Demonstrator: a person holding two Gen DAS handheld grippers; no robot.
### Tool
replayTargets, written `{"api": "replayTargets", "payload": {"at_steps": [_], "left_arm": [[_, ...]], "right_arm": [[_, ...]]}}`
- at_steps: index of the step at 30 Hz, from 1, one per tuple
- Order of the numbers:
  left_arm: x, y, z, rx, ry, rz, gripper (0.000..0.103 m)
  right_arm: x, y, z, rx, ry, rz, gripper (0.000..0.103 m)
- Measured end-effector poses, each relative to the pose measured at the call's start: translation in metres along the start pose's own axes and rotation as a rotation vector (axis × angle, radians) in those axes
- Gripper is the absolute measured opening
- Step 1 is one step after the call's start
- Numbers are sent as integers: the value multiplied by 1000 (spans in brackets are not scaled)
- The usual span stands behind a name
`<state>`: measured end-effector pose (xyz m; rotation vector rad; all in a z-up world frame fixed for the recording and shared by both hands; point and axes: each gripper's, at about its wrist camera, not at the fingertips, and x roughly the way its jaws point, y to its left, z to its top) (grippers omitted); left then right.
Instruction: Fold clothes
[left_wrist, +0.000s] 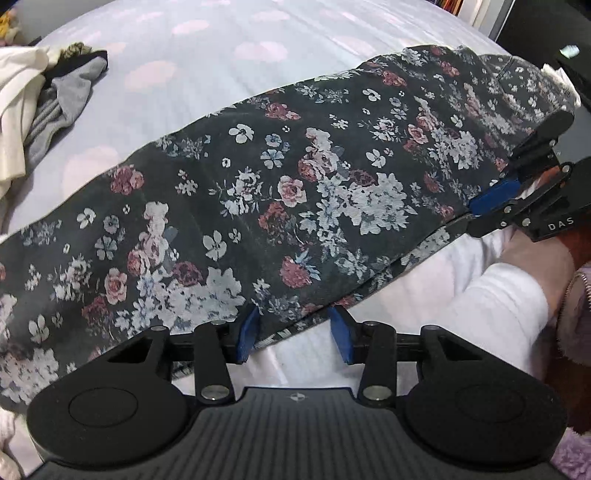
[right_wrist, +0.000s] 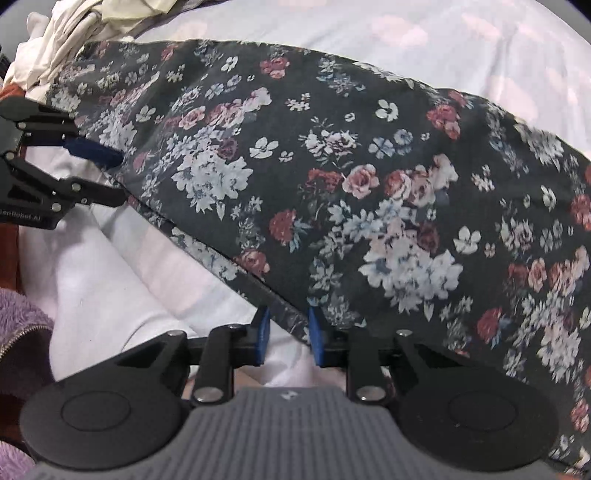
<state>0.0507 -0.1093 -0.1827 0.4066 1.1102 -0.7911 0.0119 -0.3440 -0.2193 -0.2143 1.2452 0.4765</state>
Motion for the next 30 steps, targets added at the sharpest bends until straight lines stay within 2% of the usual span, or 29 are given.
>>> {"api": "replayTargets", "payload": {"at_steps": [2,4,6,8,10,17,20,22,30], "left_arm": [[-4,3,-2,-25,-9,-13,40],[-8,6,-4,-49,-20,-21,40],[-15,10,-5,-71,-45,3,40],[-23,15,-5,-97,-65,33,40],[-32,22,-5,-130,-85,58,41],[-61,56,-12,-283,-156,177,46],[-73,80,-24,-407,-192,234,48],[-82,97,-32,-479,-205,251,52],[-116,161,-63,-757,-250,318,54]], "right_arm": [[-9,-3,-4,24,-64,-4,26],[-21,-1,-9,20,-168,-47,27],[-32,-1,-14,31,-259,-97,41],[-39,-1,-18,48,-336,-146,44],[-41,-1,-18,69,-370,-178,45],[-37,2,-14,55,-387,-193,48],[-38,5,-14,44,-397,-191,49],[-36,7,-14,38,-400,-196,50],[-31,8,-11,45,-402,-204,51]]}}
